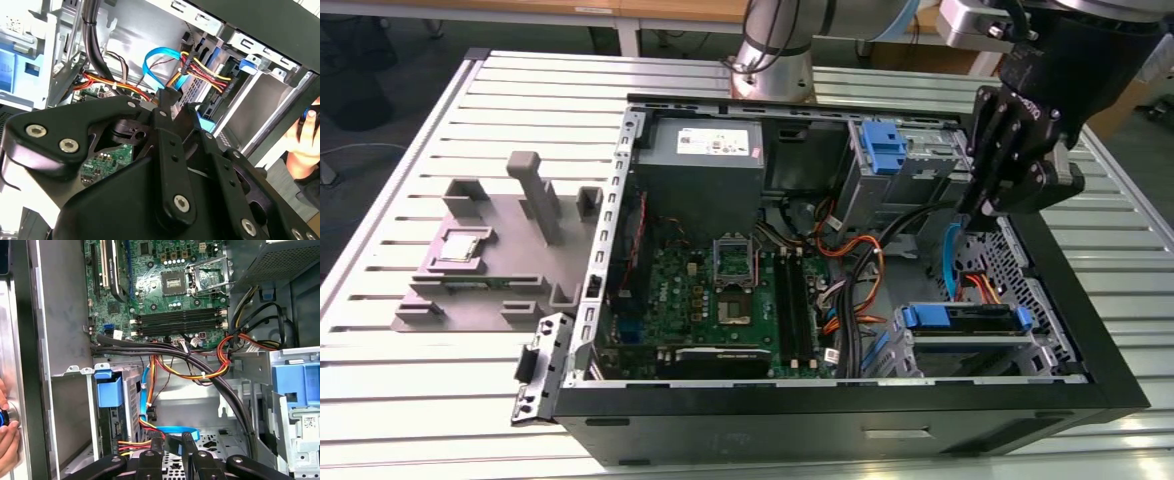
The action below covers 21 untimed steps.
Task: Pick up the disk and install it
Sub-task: 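Insert the second disk wire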
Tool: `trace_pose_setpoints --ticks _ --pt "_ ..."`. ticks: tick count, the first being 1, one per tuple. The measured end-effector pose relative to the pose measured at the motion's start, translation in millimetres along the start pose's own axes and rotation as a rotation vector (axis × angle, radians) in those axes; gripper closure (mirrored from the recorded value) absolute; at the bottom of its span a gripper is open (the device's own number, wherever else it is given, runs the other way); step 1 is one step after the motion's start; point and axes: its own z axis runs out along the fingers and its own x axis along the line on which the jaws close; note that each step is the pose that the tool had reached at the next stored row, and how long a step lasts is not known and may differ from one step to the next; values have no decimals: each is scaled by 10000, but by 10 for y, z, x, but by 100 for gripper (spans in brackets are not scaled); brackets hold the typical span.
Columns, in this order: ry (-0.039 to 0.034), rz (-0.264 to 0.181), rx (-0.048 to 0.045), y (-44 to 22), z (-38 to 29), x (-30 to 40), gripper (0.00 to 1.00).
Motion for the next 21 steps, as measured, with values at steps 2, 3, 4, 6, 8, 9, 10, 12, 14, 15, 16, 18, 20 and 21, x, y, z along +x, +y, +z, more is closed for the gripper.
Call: trace_pose_setpoints --ticks 2,3,4,6,8,9,10,12,14,15,16,18,20,21 --pt "12 0 1 3 -3 -23 70" --pt "20 0 2 4 -4 -29 70" --pt "37 0 5 4 -4 -35 70" --pt "188 1 23 5 -3 -41 70" --pt "434 2 53 6 5 -46 70" --pt "517 2 63 6 12 -48 70" --pt "593 2 72 6 22 -49 70" --pt "684 1 83 6 45 -52 70" --pt "742 2 90 7 74 -56 70" --pt "775 2 94 7 87 -57 70" --pt "809 1 99 7 99 -59 70" --pt "892 2 109 8 123 -61 70" --pt "982 2 120 8 144 -63 78" --pt "1034 2 126 8 153 -64 78"
